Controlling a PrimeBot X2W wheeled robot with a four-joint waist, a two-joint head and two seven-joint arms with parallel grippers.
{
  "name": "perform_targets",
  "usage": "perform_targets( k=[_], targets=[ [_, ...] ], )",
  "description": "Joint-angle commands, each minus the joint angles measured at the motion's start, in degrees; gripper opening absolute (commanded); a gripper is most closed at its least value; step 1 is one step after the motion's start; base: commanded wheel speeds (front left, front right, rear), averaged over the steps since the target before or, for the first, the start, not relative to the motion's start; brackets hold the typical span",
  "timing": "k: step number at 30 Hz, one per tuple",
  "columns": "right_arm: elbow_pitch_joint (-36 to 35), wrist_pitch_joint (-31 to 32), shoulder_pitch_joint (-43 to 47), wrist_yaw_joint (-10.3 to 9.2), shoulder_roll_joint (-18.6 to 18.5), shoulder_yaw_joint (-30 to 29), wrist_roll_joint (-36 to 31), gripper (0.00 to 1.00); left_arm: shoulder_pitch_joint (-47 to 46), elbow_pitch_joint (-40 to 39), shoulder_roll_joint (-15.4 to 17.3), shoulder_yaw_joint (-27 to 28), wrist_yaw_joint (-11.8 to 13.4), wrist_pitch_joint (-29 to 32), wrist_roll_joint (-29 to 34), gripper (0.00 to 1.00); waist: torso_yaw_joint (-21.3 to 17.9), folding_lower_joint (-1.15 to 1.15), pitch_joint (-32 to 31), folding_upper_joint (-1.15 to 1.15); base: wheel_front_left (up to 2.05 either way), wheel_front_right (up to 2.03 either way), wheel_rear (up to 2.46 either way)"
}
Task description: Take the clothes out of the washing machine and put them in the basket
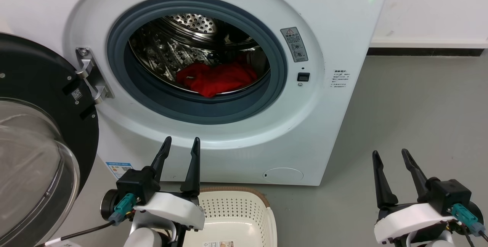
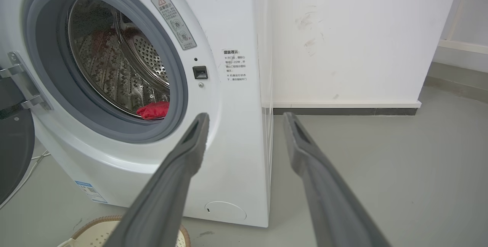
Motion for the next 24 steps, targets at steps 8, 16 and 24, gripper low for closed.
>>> perform_targets(
  k=[8,16,24],
  targets=[
    [-0.24,-0.92,0.85,-0.02,0.04,0.19,-4.07,1.0,-0.22,0.42,0.13,-0.38,0.72,-1.21,3.89,1.0,0.14,0.0,0.01,0.0,0.0,0.0,0.0],
    [-0.53,-1.36,0.82,-0.02,0.05,0.36,-7.12,1.0,-0.18,0.97,0.13,-0.68,1.16,-2.1,6.83,1.0,0.1,0.0,0.12,0.0,0.0,0.0,0.0],
    [-0.56,-1.6,0.77,-0.02,0.05,0.46,-8.08,1.0,-0.48,1.51,0.13,-0.54,1.52,-2.38,7.21,1.0,0.11,0.0,0.28,0.0,0.0,0.0,0.0]
  ],
)
